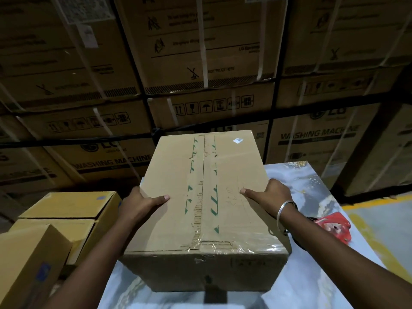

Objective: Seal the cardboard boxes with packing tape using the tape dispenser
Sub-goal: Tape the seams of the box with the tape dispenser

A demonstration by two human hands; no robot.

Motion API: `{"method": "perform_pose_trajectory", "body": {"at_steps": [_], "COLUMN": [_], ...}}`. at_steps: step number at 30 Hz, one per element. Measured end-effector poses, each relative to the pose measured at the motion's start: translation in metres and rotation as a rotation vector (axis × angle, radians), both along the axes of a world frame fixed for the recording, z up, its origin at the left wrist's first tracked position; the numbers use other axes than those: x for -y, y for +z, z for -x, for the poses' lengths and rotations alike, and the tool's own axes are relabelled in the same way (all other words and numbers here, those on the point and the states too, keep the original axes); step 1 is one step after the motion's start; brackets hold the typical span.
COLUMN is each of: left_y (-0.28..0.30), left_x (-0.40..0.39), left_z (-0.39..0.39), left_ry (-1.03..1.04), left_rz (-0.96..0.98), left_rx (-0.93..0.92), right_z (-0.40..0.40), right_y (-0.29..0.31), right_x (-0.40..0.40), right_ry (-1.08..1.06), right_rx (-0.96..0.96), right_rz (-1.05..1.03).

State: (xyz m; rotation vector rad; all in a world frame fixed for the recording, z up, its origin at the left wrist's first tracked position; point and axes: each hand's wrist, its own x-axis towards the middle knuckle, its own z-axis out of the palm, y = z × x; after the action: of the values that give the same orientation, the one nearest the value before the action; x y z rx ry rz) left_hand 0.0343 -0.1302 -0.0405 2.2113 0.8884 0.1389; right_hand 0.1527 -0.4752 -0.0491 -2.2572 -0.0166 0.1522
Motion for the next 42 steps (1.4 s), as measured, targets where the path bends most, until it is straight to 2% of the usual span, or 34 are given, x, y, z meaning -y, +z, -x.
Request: {"method": "perform_pose_trajectory", "body": {"at_steps": [6, 10, 20, 25, 31, 37, 42], "left_y": [0.009, 0.037, 0.127, 0.151, 0.155, 0.113, 0.089], "left_x": [0.014, 0.032, 0.12, 0.215, 0.379, 0.517, 0.607], "left_z": [-0.009, -0.028, -0.096, -0.14, -0.178, -0.217, -0.254], "left_ry": [-0.004, -0.044, -0.189, -0.22, -0.239, -0.234, -0.265], "left_rz": [-0.034, -0.041, -0.044, 0.017, -0.019, 0.121, 0.043], "left_rx": [-0.008, 0.008, 0.252, 0.319, 0.289, 0.271, 0.223], "right_z": [-0.005, -0.018, -0.074, -0.102, -0.128, -0.145, -0.166], "right_y": [0.014, 0.037, 0.126, 0.152, 0.152, 0.132, 0.102], "right_x": [0.016, 0.032, 0.131, 0.233, 0.392, 0.534, 0.611], "right_ry": [0.01, -0.026, -0.156, -0.172, -0.245, -0.31, -0.341], "right_rx": [0.013, 0.024, 0.136, 0.19, 0.184, 0.148, 0.078], "right_rz": [0.014, 0.032, -0.052, -0.074, -0.106, -0.067, -0.009]}}
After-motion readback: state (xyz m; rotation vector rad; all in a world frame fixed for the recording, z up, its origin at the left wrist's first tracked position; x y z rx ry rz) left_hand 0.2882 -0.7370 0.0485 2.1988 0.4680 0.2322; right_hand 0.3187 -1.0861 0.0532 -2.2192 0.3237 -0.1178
